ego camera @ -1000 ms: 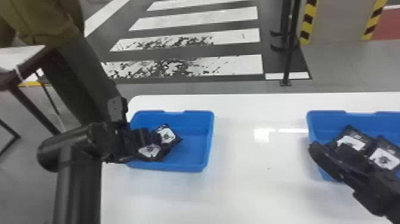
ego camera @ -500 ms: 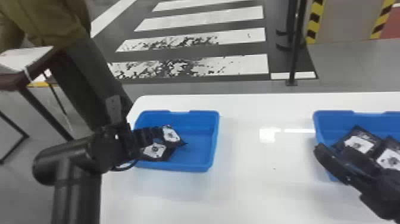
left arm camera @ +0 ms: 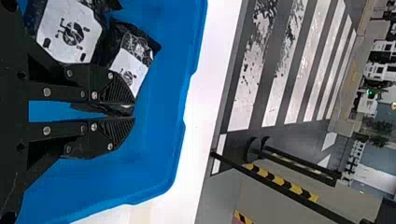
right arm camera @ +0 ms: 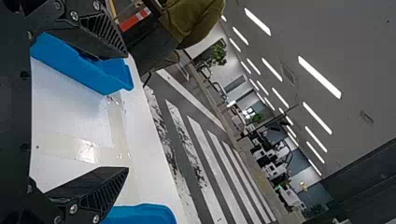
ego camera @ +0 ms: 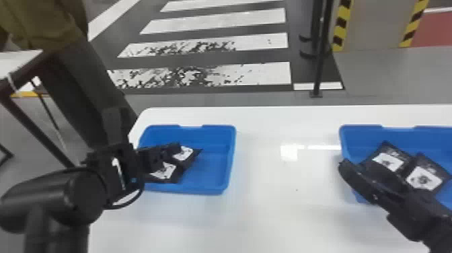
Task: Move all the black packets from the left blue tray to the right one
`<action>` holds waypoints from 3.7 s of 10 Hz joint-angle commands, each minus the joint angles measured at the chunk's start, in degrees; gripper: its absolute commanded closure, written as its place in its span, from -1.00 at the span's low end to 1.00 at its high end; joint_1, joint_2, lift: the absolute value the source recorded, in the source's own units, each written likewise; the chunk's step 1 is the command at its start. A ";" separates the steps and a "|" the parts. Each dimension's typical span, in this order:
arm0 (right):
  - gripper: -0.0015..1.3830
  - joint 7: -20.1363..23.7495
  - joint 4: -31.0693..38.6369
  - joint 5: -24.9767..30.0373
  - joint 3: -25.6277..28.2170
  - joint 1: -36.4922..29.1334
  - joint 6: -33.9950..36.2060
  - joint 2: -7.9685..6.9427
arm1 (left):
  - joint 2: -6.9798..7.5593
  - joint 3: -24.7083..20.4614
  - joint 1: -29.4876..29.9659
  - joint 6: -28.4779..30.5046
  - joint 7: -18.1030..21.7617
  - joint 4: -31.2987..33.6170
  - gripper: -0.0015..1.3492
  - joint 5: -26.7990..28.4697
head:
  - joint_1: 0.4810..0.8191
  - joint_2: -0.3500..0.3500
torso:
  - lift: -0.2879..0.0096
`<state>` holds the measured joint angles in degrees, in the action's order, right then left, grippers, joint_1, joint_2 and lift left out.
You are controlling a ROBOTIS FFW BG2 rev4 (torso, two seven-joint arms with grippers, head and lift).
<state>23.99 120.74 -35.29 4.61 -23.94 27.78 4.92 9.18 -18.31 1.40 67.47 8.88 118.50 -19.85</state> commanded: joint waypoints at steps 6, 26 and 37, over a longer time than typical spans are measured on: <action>-0.76 0.36 -1.14 -1.72 -0.27 -0.11 1.46 0.00 | 1.98 0.48 -8.71 3.40 0.26 -9.02 -0.85 5.68 | 0.27 0.74 | -0.01; -0.76 0.98 -3.81 -5.84 -1.64 0.88 2.73 0.00 | 5.06 11.22 -32.48 2.98 11.07 -53.04 0.51 18.25 | 0.27 0.78 | -0.01; -0.76 2.56 -1.14 -5.50 -2.44 2.43 4.56 0.26 | 4.18 8.14 -4.21 -6.16 17.84 -6.63 0.79 0.43 | 0.27 0.61 | -0.01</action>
<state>26.50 119.14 -40.95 2.29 -22.01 32.07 5.06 13.36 -10.96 -4.37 63.09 26.52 110.31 -17.57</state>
